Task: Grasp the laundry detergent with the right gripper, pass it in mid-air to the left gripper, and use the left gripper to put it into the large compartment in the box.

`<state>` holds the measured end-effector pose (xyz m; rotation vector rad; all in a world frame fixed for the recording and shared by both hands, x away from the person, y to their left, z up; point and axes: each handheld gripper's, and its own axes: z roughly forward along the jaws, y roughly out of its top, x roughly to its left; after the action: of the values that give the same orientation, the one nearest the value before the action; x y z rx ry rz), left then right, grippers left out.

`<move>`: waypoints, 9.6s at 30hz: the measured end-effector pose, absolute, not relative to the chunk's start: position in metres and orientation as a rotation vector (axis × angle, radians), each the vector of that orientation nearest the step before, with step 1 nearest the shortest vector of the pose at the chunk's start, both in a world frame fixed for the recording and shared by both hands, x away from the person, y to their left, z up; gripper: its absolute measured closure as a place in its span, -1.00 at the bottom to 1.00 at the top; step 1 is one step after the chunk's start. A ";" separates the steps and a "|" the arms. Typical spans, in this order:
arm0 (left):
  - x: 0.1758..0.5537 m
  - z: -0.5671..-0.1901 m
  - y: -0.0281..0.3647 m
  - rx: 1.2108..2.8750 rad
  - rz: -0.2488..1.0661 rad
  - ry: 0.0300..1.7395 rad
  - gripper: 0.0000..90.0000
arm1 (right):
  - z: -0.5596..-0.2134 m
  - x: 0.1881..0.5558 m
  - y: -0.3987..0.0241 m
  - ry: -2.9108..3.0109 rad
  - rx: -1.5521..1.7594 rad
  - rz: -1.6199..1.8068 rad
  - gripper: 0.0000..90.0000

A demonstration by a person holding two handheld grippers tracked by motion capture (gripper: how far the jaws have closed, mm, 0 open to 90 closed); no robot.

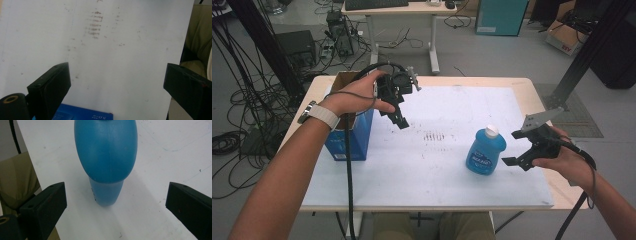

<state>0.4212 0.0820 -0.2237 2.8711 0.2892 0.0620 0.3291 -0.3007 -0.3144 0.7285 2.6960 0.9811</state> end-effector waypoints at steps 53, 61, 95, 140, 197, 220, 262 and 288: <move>0.422 -0.224 0.083 2.888 0.065 0.285 -0.83 | -0.318 0.329 -0.300 2.706 0.717 1.010 -0.89; 0.422 -0.225 0.084 2.877 0.067 0.305 -0.82 | -0.318 0.329 -0.299 2.709 0.715 1.009 -0.89; 0.422 -0.225 0.084 2.892 0.071 0.289 -0.82 | -0.321 0.329 -0.300 2.704 0.711 1.024 -0.88; 0.422 -0.227 0.084 2.879 0.067 0.310 -0.82 | -0.322 0.328 -0.299 2.716 0.702 1.033 -0.88; 0.423 -0.230 0.084 2.884 0.064 0.310 -0.82 | -0.334 0.329 -0.301 2.689 0.698 1.078 -0.87; 0.423 -0.233 0.084 2.888 0.041 0.319 -0.81 | -0.355 0.333 -0.293 2.631 0.691 1.150 -0.86; 0.424 -0.233 0.083 2.903 0.068 0.300 -0.81 | -0.387 0.341 -0.283 2.496 0.646 1.361 -0.62; 0.423 -0.235 0.084 2.891 0.055 0.320 -0.81 | -0.398 0.339 -0.276 2.435 0.649 1.431 -0.36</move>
<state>0.4232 0.0835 -0.2352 2.8908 0.3201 0.0545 0.3390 -0.2759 -0.3985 0.6495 2.4348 1.4314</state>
